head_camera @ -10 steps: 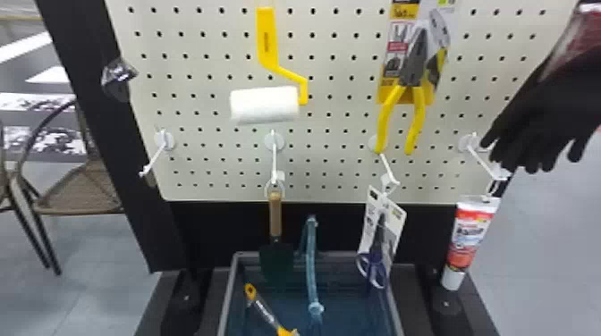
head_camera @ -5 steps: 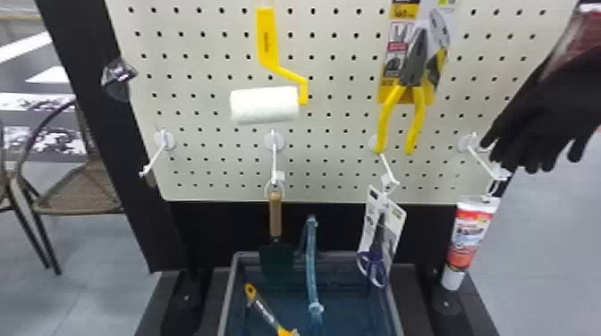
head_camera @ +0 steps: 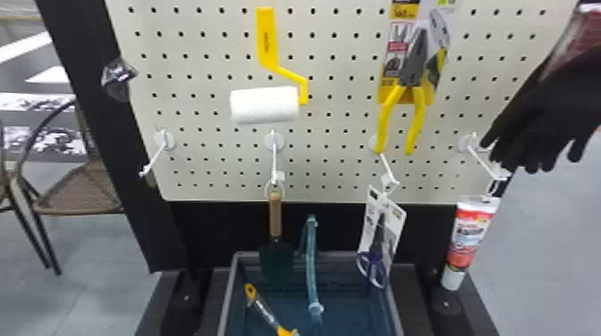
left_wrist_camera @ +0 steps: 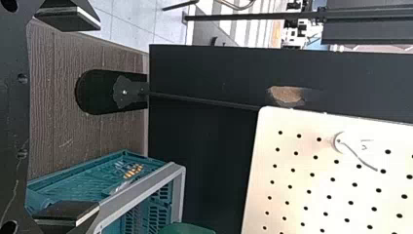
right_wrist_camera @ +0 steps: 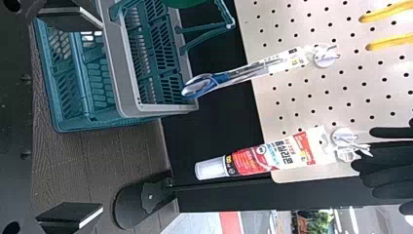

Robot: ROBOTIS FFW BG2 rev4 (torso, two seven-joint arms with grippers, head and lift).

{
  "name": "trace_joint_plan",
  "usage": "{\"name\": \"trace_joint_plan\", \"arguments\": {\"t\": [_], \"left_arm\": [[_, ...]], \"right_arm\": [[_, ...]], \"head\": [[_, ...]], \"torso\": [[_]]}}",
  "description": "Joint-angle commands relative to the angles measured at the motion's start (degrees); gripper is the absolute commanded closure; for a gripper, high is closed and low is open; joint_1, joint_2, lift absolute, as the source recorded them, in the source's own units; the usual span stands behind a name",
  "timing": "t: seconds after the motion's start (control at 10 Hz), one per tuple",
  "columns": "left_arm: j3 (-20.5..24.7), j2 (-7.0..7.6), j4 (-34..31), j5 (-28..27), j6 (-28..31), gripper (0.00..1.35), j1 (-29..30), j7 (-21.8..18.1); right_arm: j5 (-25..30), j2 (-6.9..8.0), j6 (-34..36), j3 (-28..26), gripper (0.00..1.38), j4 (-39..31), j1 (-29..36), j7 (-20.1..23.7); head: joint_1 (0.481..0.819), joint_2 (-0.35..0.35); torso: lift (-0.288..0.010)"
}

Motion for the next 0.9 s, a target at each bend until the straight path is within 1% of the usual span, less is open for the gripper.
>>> {"name": "trace_joint_plan", "arguments": {"t": [0.0,0.8], "left_arm": [[0.0,0.0,0.0,0.0,0.0,0.0,0.0,0.0],[0.0,0.0,0.0,0.0,0.0,0.0,0.0,0.0]], "right_arm": [[0.0,0.0,0.0,0.0,0.0,0.0,0.0,0.0],[0.0,0.0,0.0,0.0,0.0,0.0,0.0,0.0]], "head": [[0.549,0.0],[0.549,0.0]], "torso": [[-0.1],[-0.1]]}}
